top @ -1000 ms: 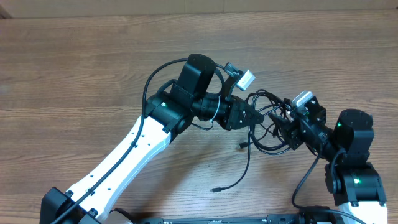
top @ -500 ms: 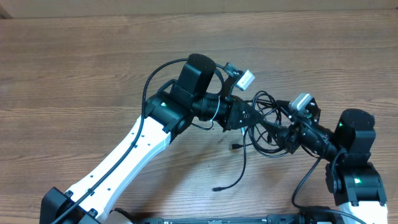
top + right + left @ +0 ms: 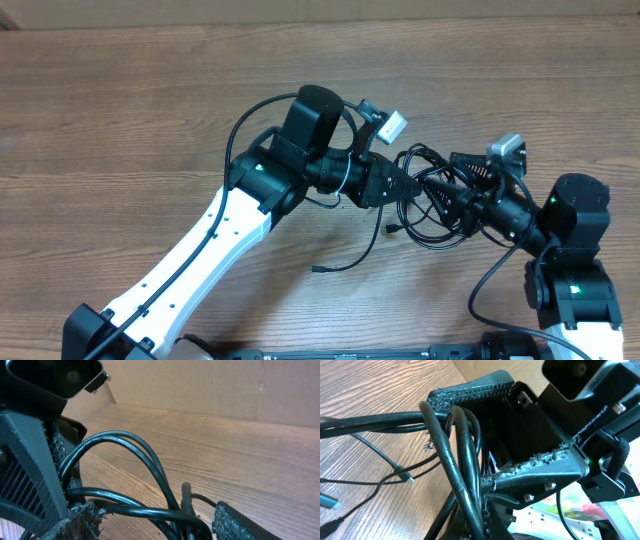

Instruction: Untangle cables

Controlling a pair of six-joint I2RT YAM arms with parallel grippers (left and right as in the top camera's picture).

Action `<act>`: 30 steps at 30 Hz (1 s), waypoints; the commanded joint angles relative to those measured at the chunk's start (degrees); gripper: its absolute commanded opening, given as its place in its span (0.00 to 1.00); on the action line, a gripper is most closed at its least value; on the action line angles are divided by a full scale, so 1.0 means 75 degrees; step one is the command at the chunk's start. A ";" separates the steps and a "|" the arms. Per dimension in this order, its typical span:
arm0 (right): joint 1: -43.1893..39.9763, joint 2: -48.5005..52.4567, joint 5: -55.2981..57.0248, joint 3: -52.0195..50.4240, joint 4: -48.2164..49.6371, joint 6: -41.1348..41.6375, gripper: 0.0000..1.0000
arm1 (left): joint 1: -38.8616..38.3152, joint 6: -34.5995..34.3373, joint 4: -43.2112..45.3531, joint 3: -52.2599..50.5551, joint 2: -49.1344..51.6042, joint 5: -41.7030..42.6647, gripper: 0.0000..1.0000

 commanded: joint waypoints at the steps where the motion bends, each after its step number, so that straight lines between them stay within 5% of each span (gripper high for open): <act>1: 0.0085 -0.0061 -0.0583 0.0210 0.0087 0.0822 0.73 | -0.0050 0.0242 0.0087 0.0017 -0.0070 0.0233 0.04; 15: 0.0085 -0.0061 -0.0752 0.0210 0.0099 0.2229 0.81 | -0.0015 0.0761 0.0064 0.0017 -0.0070 0.0306 0.04; 30: 0.0085 -0.0061 -0.0813 0.0210 0.0274 0.2623 0.82 | 0.1381 0.0775 -0.0341 0.0017 -0.0070 0.0370 0.04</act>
